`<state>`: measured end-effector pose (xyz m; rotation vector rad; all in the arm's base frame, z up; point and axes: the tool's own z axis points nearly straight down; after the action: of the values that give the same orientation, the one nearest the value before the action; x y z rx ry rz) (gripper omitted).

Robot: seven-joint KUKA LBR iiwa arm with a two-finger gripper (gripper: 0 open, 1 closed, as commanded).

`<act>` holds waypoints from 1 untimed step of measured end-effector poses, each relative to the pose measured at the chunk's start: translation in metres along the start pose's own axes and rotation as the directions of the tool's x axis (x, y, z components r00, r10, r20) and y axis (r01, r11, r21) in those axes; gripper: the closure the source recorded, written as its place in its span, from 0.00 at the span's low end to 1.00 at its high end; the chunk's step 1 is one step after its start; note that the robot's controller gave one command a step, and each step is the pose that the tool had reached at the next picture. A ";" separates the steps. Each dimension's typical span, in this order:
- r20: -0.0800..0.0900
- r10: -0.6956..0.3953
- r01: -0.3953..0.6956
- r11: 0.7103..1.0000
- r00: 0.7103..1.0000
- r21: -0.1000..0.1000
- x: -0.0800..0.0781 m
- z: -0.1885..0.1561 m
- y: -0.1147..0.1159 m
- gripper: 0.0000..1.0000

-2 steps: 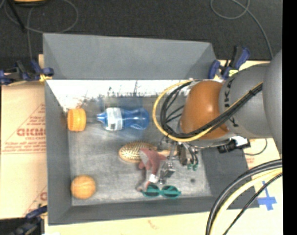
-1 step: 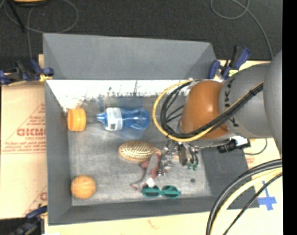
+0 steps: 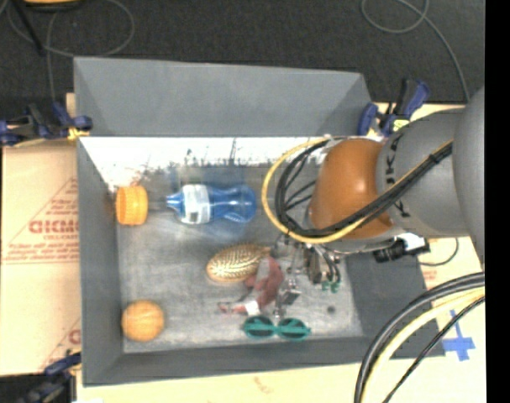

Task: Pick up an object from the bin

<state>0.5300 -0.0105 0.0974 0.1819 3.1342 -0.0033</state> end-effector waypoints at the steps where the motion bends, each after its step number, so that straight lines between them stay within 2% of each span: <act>1: 0.001 -0.001 0.001 1.000 1.000 0.000 0.000 0.000 0.000 1.00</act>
Offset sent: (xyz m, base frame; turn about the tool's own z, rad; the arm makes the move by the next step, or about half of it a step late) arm 0.0000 0.0000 0.0000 0.0000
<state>0.5305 -0.0107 0.0979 0.1801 3.1331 -0.0036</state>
